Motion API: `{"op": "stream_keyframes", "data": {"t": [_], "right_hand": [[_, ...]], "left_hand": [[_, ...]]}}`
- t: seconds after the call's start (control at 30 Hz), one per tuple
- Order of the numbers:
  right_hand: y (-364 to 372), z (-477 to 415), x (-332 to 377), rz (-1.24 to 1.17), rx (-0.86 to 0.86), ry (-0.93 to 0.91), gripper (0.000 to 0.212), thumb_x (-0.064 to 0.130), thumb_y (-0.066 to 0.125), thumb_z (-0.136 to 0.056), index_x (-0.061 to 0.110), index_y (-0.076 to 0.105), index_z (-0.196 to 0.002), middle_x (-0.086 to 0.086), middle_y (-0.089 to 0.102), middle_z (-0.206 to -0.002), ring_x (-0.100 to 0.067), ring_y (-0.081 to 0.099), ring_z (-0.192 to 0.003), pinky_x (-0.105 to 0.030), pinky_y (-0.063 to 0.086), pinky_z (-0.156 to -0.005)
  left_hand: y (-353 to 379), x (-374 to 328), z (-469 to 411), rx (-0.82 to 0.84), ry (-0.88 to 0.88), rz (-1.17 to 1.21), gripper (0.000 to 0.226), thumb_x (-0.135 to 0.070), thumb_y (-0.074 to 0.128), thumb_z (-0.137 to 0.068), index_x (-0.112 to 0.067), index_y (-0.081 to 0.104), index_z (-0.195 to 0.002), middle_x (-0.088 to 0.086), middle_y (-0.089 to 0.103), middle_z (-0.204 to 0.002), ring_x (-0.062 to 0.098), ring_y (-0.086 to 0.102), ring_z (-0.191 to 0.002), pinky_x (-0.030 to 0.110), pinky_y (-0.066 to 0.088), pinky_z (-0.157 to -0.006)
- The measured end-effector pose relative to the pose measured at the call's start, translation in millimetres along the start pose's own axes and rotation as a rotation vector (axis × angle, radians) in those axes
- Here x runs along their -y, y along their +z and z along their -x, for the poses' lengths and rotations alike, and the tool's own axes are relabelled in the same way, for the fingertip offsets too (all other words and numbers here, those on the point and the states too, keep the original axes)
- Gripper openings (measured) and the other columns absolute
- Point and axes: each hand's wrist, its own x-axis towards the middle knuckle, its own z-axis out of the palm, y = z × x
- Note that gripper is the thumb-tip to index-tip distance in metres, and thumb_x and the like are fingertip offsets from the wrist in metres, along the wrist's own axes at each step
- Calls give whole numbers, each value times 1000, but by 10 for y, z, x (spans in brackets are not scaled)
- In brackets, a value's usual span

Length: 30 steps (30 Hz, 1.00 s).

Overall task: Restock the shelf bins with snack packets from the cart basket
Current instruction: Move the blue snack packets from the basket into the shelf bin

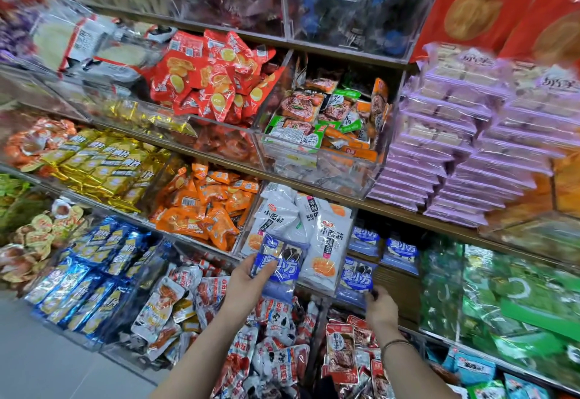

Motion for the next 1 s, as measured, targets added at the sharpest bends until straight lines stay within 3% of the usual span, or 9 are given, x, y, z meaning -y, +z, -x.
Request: {"op": "stream_keyframes", "data": {"t": [0.1,0.17,0.33,0.43,0.5,0.57,0.7,0.83,1.0], "right_hand": [[-15,11,-28,-46,-9,-39,35,20,48,-97,3,51,-128,-16,67,-101,-29,62,-83,-36,50,-72],[-60,97,-50,-108,-3,-63,38,23,49,-97,3,49,-129,-7,64,-83,-33,65,-77,-34,50,-61],[-154,462,0,-295,-2,-108,34,30,50,-96,12,51,-124,-4,62,-111,-19,65,-88,-32,53,-76],[-213,754,198,-417,74,-187,17,25,49,-96,18,60,-107,1,65,-95,-11,62,-79,-18,46,-64],[-262,957,359,-516,166,-253,13,24,51,-94,23,63,-101,2,65,-88,-11,62,-77,-18,48,-65],[-282,1106,470,-577,272,-316,10,28,54,-93,23,61,-98,4,65,-88,-8,63,-80,-20,50,-69],[-290,1167,495,-623,241,-279,26,36,60,-87,14,58,-102,-9,55,-88,-22,56,-87,-30,46,-86],[-325,1097,336,-763,208,-113,19,29,60,-89,17,57,-103,1,59,-91,-12,61,-82,-19,49,-66],[-422,896,41,-975,57,203,11,26,57,-93,19,57,-101,-1,64,-94,-19,63,-78,-34,51,-68]], "left_hand": [[-9,1,-2,2,-19,5,21,-28,64,-90,-25,62,-110,0,74,-101,12,72,-86,13,52,-65],[1,1,-4,-3,-15,-2,21,-27,64,-90,-22,62,-111,0,75,-97,14,72,-84,15,54,-64],[126,11,74,-103,35,62,13,-21,65,-89,-24,64,-101,-6,76,-86,6,71,-75,11,52,-62],[299,-35,172,-110,44,66,20,-29,67,-88,-27,63,-107,-11,74,-96,4,69,-93,22,54,-82],[432,-102,222,-45,84,72,14,-26,66,-88,-36,61,-96,-27,71,-85,-8,66,-82,7,49,-66],[566,-138,256,27,112,30,13,-22,65,-89,-34,64,-93,-23,72,-86,-1,69,-82,7,48,-64],[688,-107,305,131,138,-266,40,-34,64,-89,-17,57,-124,-8,64,-121,13,58,-114,29,46,-99],[562,-89,224,183,479,-703,48,-59,56,-83,-25,62,-115,-14,66,-105,3,61,-98,26,49,-86],[404,84,80,100,706,-1055,33,-43,56,-89,-19,63,-110,-6,62,-100,16,59,-96,33,42,-85]]}}
